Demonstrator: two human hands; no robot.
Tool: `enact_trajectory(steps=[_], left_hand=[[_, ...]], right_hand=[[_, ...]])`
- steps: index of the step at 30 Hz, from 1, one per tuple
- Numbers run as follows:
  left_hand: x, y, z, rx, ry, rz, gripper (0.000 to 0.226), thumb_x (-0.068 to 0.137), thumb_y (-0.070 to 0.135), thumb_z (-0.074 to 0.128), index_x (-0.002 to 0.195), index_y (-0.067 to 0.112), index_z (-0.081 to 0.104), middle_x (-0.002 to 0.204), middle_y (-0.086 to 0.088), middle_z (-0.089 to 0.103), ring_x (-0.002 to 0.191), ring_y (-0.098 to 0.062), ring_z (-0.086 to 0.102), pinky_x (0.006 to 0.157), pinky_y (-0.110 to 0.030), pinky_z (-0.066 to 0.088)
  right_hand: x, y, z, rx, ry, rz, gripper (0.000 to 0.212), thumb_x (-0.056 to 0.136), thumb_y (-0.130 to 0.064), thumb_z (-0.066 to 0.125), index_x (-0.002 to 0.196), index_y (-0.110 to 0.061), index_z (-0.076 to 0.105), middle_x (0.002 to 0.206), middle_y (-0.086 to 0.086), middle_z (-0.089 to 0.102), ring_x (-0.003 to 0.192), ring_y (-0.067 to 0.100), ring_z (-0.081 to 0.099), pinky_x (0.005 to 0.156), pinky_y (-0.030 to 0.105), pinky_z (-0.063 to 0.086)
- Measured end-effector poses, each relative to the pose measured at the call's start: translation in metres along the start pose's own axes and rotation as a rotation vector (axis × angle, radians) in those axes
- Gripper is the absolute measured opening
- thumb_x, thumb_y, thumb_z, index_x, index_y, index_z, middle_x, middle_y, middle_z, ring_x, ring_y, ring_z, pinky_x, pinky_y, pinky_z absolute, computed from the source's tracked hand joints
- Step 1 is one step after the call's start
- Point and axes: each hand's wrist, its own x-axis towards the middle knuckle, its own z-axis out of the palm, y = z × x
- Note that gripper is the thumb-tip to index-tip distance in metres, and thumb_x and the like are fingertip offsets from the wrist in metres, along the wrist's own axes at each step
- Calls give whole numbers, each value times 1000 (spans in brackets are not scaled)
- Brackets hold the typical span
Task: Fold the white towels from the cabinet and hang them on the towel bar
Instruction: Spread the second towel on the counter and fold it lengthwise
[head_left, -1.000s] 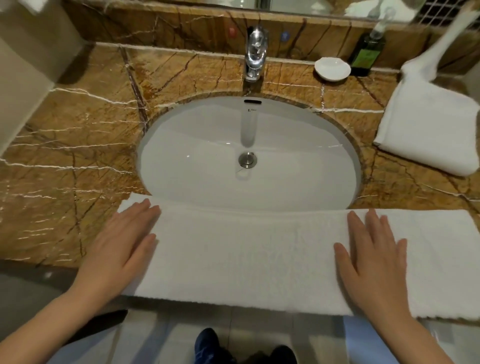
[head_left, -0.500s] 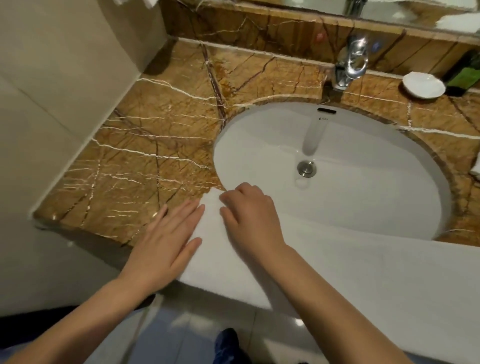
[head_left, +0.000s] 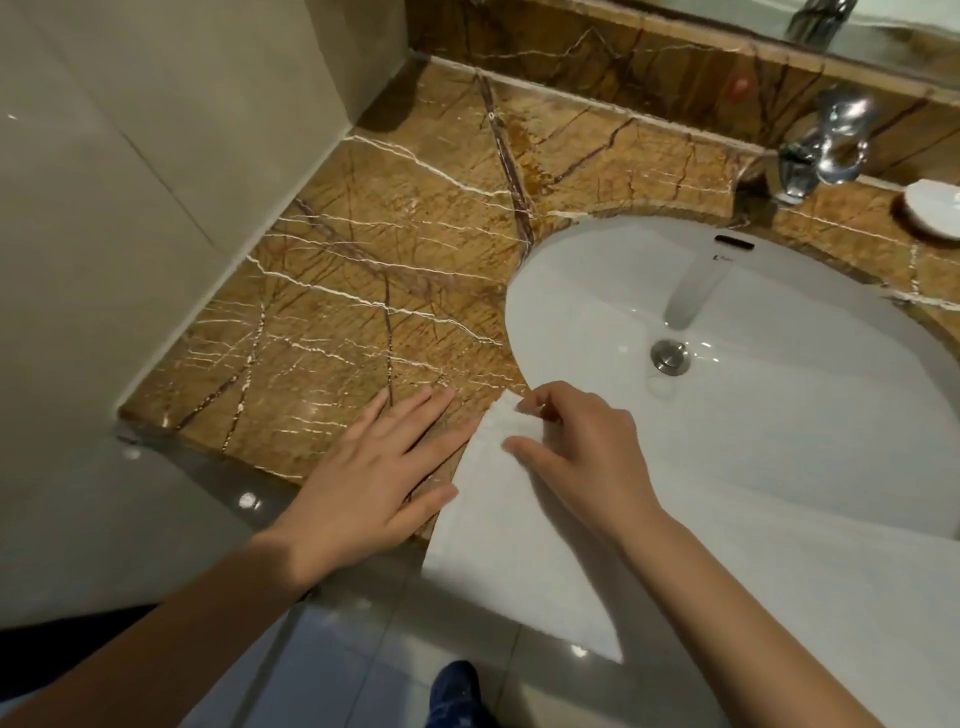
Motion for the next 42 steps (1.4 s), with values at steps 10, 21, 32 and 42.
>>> enact_trajectory(steps=[10, 21, 32, 42], left_hand=[[2, -5, -2, 95, 6, 113, 58, 92, 60, 29, 145, 36, 31, 158, -2, 16, 146, -24, 13, 114, -51, 11], [-16, 6, -5, -157, 39, 29, 54, 87, 66, 37, 129, 37, 54, 159, 4, 13, 146, -15, 10, 117, -44, 1], [-6, 59, -16, -133, 353, 30, 31, 84, 22, 47, 100, 10, 71, 123, -12, 63, 117, -27, 58, 105, -51, 39], [27, 84, 11, 50, -48, 3, 62, 93, 57, 20, 151, 34, 16, 159, 2, 10, 147, -20, 8, 114, -44, 8]], right_hand=[[0, 2, 2, 193, 171, -26, 6, 88, -33, 63, 85, -28, 60, 73, -12, 62, 69, 6, 56, 65, 33, 46], [14, 0, 20, 48, 166, 49, 14, 81, -36, 69, 82, -24, 63, 79, -8, 60, 79, 15, 56, 73, 40, 45], [16, -2, 19, 4, 206, 118, 24, 84, -38, 66, 105, -27, 61, 101, -5, 57, 101, 16, 51, 84, 35, 34], [-123, 71, -27, -408, 45, 319, 58, 94, -51, 18, 143, -29, 40, 147, -4, 43, 139, 17, 33, 118, 41, 12]])
